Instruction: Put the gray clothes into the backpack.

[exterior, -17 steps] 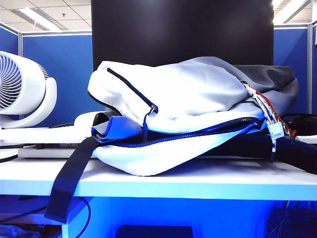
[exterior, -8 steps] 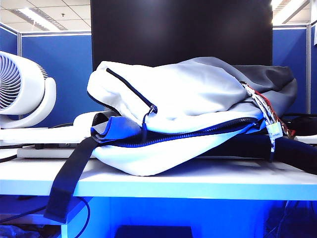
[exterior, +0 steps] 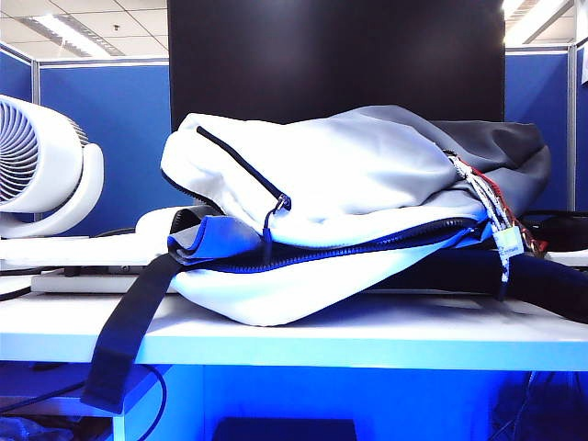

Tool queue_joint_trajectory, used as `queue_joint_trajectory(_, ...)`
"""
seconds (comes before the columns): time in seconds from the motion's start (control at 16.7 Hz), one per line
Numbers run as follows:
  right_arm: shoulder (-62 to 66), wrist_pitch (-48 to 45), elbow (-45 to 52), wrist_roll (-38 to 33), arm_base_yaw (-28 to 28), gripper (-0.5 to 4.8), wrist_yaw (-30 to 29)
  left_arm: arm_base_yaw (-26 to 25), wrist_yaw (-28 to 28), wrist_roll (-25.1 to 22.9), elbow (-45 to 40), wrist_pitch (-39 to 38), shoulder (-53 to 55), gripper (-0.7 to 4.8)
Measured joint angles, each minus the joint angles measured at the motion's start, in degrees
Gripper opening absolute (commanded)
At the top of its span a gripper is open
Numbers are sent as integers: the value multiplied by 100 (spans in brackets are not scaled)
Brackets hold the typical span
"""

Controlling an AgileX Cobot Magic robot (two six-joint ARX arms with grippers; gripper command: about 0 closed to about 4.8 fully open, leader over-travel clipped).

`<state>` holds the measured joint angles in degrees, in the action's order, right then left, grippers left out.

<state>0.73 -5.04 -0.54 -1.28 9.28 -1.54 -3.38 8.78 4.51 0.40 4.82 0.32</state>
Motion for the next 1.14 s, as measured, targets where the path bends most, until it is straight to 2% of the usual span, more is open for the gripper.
queue_joint_trajectory(0.18,0,-2,0,0,0,-1,0,0,-452,2,0,17,0,-6)
queue_joint_trajectory(1.14,0,-2,0,0,0,-1,2,0,-474,2,0,9,0,-5)
